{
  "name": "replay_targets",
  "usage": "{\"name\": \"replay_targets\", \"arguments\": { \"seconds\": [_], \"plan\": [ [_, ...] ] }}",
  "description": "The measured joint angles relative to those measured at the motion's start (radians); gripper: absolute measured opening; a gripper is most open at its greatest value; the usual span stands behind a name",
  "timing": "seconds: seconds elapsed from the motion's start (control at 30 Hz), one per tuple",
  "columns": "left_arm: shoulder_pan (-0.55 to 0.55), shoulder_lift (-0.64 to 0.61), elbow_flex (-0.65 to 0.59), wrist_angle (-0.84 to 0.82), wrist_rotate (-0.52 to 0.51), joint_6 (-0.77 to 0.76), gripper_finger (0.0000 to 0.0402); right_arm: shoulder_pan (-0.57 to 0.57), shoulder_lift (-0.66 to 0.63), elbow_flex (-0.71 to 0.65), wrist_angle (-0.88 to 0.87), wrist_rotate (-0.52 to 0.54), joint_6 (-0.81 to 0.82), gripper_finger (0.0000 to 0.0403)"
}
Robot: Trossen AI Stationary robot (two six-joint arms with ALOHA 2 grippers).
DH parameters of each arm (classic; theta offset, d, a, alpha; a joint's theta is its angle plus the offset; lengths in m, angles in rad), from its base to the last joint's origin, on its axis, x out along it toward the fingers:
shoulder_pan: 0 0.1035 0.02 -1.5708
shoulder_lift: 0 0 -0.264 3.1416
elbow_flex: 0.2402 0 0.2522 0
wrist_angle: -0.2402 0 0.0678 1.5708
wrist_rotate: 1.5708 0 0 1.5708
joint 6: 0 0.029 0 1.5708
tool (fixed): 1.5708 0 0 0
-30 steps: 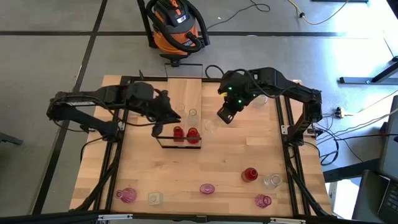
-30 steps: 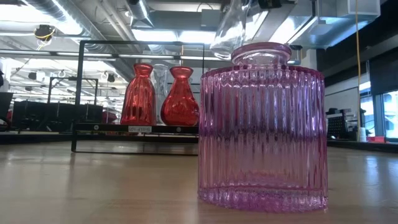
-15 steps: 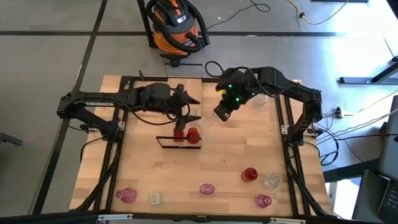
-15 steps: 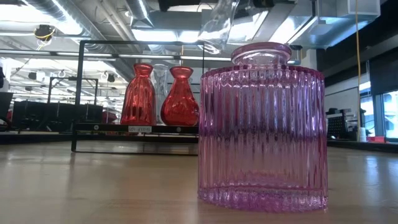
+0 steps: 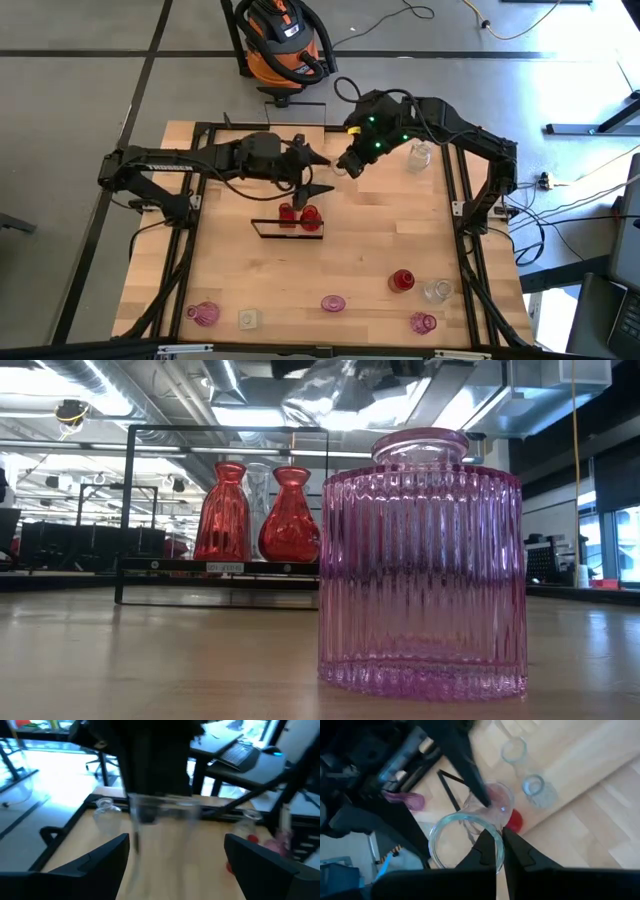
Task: Sort vases onto shelf
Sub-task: Put the transparent vase on the shelf
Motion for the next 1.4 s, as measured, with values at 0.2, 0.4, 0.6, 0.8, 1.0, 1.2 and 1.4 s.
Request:
{"name": "replay_targets", "arguments": {
  "seconds": [0.2,0.4,0.6,0.8,1.0,1.2,1.4],
  "plan": [
    [0.025,0.037,-0.003,-0.007,0.014,0.005,0.032,-0.006,0.0,0.0,0.046,-0.03,0.0,0.0],
    [0.025,0.044,-0.003,-0.008,-0.013,0.019,0.0305,-0.013,0.0,0.0,0.034,-0.04,-0.001,0.0],
    [0.035,0.043,-0.003,-0.011,0.001,0.018,0.0248,-0.013,0.0,0.0,0.038,-0.038,-0.003,0.0],
    [0.039,0.043,-0.003,0.0,0.063,0.051,0.0186,-0.013,0.0,0.0,0.037,-0.038,-0.003,0.0],
    [0.055,0.043,-0.003,0.001,0.066,0.027,0.0186,-0.013,0.0,0.0,0.054,-0.033,-0.003,0.0001],
    [0.07,0.036,-0.001,-0.041,0.036,-0.013,0.0185,-0.013,0.0,0.0,0.078,0.012,-0.008,0.0023],
    [0.079,0.022,-0.004,-0.182,-0.047,-0.038,0.0179,-0.02,-0.034,0.014,0.132,0.021,-0.028,0.0065]
  ]
}}
